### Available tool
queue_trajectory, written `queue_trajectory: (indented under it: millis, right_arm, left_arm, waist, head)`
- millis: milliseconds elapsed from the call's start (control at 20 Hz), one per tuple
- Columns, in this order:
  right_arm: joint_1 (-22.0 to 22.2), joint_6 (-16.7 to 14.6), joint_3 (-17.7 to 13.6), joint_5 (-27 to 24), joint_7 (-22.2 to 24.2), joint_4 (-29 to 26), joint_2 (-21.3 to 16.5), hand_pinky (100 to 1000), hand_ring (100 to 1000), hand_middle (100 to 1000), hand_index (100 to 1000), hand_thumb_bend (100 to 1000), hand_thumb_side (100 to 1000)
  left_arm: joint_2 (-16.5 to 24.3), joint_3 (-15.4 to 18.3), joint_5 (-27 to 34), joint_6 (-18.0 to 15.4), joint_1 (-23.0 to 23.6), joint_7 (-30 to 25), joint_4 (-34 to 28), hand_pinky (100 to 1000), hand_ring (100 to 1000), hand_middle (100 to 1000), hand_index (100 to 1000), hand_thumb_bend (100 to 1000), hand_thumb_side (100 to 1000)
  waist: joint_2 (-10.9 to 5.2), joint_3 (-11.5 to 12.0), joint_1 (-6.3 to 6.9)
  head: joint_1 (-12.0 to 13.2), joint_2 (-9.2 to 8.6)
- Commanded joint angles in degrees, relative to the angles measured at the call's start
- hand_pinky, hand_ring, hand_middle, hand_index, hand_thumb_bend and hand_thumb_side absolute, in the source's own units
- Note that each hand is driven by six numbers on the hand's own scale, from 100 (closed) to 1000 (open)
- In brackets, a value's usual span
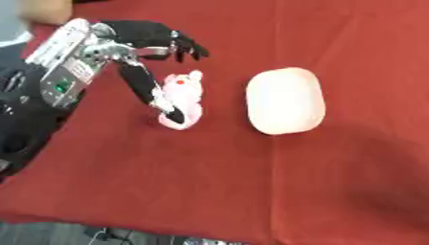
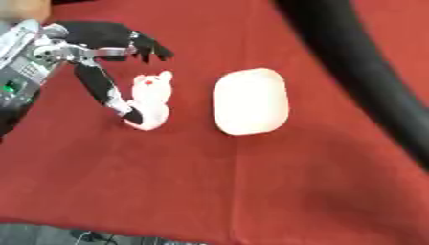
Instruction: Pick up objects on the table and place them in the box.
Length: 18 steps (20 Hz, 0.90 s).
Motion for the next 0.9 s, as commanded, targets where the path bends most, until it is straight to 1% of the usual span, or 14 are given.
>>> queue_trajectory:
  millis: [50, 250, 300, 350, 400, 500, 700, 900]
  right_arm:
    - [-0.37, -0.11, 0.11, -0.35, 0.24, -1.08, -0.70, 609, 796, 856, 951, 100, 709]
    - [-0.53, -0.12, 0.20, -0.74, 0.47, -1.08, -0.71, 609, 796, 856, 952, 100, 708]
    - [-0.52, 0.09, 0.75, -1.59, 0.67, -1.08, -0.62, 604, 796, 856, 966, 100, 702]
    - [-0.56, 0.45, 1.37, -3.13, 1.13, -1.08, -0.58, 604, 796, 856, 966, 100, 702]
    - [-0.67, 0.66, 1.64, -4.60, 1.66, -1.08, -0.59, 603, 793, 854, 963, 100, 700]
    - [-0.90, 0.77, 1.54, -6.78, 2.74, -1.08, -0.74, 601, 792, 853, 961, 100, 700]
    - [-1.12, 0.74, 0.94, -8.97, 4.36, -1.08, -0.96, 599, 790, 852, 960, 100, 699]
    - [-1.12, 0.73, 0.65, -9.66, 5.00, -1.08, -1.06, 598, 789, 851, 959, 100, 699]
  left_arm:
    - [0.48, -0.78, -1.49, -0.12, -1.61, -1.56, 2.68, 614, 690, 801, 998, 796, 812]
    - [-0.12, -2.72, -2.62, -1.27, -2.74, -3.05, 6.31, 612, 692, 801, 997, 808, 828]
    - [-0.19, -3.16, -2.82, -1.59, -2.96, -3.33, 7.01, 611, 690, 801, 995, 815, 836]
    - [-0.28, -3.57, -3.04, -1.88, -3.19, -3.57, 7.74, 611, 690, 801, 995, 815, 836]
    - [-0.27, -3.93, -3.54, -2.13, -3.37, -3.81, 8.46, 620, 691, 804, 1000, 834, 838]
    - [-0.48, -4.57, -4.84, -2.62, -3.57, -4.16, 10.19, 615, 686, 803, 996, 838, 847]
    - [-1.35, -5.35, -6.32, -3.64, -3.77, -4.15, 13.84, 611, 681, 800, 943, 838, 855]
    - [-1.56, -5.69, -6.79, -4.40, -3.68, -3.96, 15.27, 602, 670, 793, 919, 830, 855]
  waist:
    - [-0.96, -0.12, -0.33]
    - [-0.83, -0.32, -0.31]
    - [-0.75, -0.29, -0.25]
    - [-0.71, -0.30, -0.22]
    - [-0.69, -0.36, -0.18]
    - [-0.64, -0.55, -0.13]
    - [-0.54, -0.76, -0.10]
    - [-0.46, -0.74, -0.09]
  head:
    - [0.13, -0.29]
    - [0.21, -0.25]
    - [0.25, -0.23]
    - [0.29, -0.20]
    - [0.34, -0.13]
    - [0.42, -0.10]
    - [0.36, -0.10]
    - [0.42, 0.20]
